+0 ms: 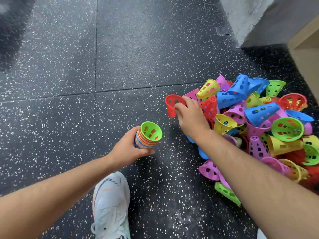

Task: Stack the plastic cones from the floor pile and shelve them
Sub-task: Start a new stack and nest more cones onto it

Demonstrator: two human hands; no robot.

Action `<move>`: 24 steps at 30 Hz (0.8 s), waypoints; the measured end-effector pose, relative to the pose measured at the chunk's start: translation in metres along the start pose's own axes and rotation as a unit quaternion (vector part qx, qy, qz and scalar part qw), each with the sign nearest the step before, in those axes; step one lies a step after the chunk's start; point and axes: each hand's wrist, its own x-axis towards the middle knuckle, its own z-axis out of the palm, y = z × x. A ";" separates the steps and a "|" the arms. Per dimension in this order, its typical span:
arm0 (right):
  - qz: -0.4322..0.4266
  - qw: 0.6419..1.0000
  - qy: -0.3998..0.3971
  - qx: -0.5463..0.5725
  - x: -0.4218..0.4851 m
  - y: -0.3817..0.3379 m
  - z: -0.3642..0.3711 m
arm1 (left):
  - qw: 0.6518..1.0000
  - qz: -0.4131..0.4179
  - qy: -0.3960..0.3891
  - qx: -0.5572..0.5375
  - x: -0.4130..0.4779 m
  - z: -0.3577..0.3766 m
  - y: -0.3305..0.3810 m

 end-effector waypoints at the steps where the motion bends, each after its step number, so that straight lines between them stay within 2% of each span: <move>1: 0.011 0.998 0.019 0.057 -0.006 -0.004 -0.002 | 1.000 0.000 0.000 0.000 0.000 0.001 0.001; 4: 0.042 0.982 0.085 0.161 -0.025 -0.018 -0.016 | 1.000 0.004 -0.002 -0.002 0.001 0.005 0.006; 7: 0.043 0.972 0.124 0.197 -0.050 -0.033 -0.027 | 1.000 0.013 -0.008 0.007 0.002 0.009 0.013; 16: 0.062 0.971 0.038 0.229 -0.101 -0.047 -0.029 | 0.999 0.047 -0.006 -0.011 -0.003 0.026 0.040; 21: 0.025 0.972 0.001 0.232 -0.113 -0.039 -0.041 | 0.998 0.062 -0.014 -0.007 -0.003 0.033 0.051; 24: 0.039 0.972 0.026 0.228 -0.107 -0.030 -0.048 | 0.998 0.062 -0.008 -0.010 -0.001 0.037 0.058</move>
